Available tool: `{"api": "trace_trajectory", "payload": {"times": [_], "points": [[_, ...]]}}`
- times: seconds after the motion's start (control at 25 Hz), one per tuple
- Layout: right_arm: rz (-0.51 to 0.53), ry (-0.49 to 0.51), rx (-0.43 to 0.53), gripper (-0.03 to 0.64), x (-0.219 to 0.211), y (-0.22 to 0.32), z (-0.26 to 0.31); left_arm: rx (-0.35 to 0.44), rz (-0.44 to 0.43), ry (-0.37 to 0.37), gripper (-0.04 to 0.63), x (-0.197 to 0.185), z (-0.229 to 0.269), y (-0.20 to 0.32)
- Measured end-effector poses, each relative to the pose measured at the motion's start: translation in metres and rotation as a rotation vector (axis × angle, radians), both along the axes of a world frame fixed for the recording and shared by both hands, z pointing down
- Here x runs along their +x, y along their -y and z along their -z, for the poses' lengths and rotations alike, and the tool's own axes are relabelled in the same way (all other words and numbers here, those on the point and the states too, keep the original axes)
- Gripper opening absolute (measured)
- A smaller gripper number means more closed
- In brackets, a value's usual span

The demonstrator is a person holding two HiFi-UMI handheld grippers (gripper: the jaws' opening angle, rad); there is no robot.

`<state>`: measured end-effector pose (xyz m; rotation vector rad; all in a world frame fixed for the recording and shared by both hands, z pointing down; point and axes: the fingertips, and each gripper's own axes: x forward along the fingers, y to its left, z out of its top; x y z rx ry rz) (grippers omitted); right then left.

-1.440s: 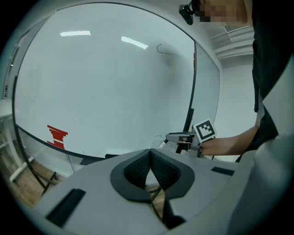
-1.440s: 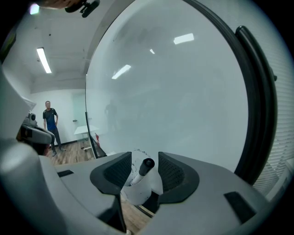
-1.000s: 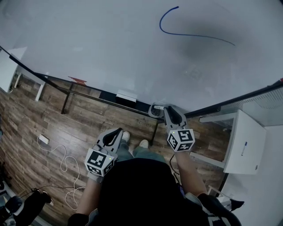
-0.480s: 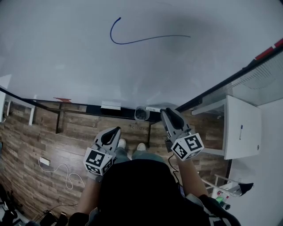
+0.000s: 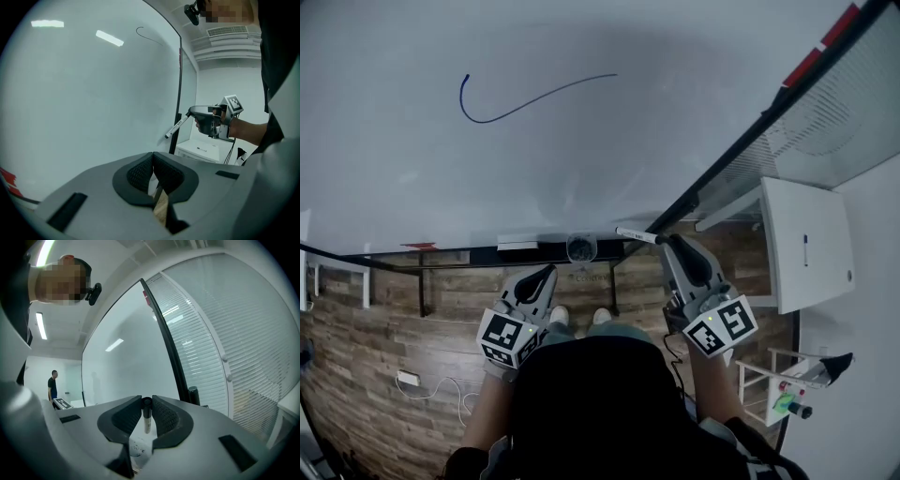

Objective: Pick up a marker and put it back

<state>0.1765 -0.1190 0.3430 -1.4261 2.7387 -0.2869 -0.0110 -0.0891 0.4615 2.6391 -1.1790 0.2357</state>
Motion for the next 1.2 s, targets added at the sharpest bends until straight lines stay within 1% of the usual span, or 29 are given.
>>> {"api": "trace_trajectory", "payload": {"times": [0.16, 0.36, 0.52, 0.72, 0.88, 1.2], "points": [[-0.014, 0.010, 0.002, 0.094, 0.006, -0.002, -0.001, -0.002, -0.010, 0.004, 0.018, 0.004, 0.000, 0.002], [0.012, 0.011, -0.014, 0.094, -0.003, 0.005, -0.008, -0.009, 0.012, 0.013, 0.018, -0.003, -0.002, -0.001], [0.061, -0.002, -0.034, 0.094, -0.020, 0.015, -0.019, -0.023, 0.071, 0.014, 0.018, -0.018, -0.003, -0.003], [0.146, -0.036, -0.061, 0.094, -0.048, 0.028, -0.039, -0.033, 0.151, 0.011, 0.018, -0.037, -0.007, -0.014], [0.215, -0.089, -0.082, 0.094, -0.072, 0.035, -0.063, -0.046, 0.232, 0.010, 0.018, -0.055, -0.012, -0.028], [0.322, -0.185, -0.163, 0.094, -0.104, 0.035, -0.122, -0.082, 0.390, 0.006, 0.018, -0.084, -0.024, -0.065]]}}
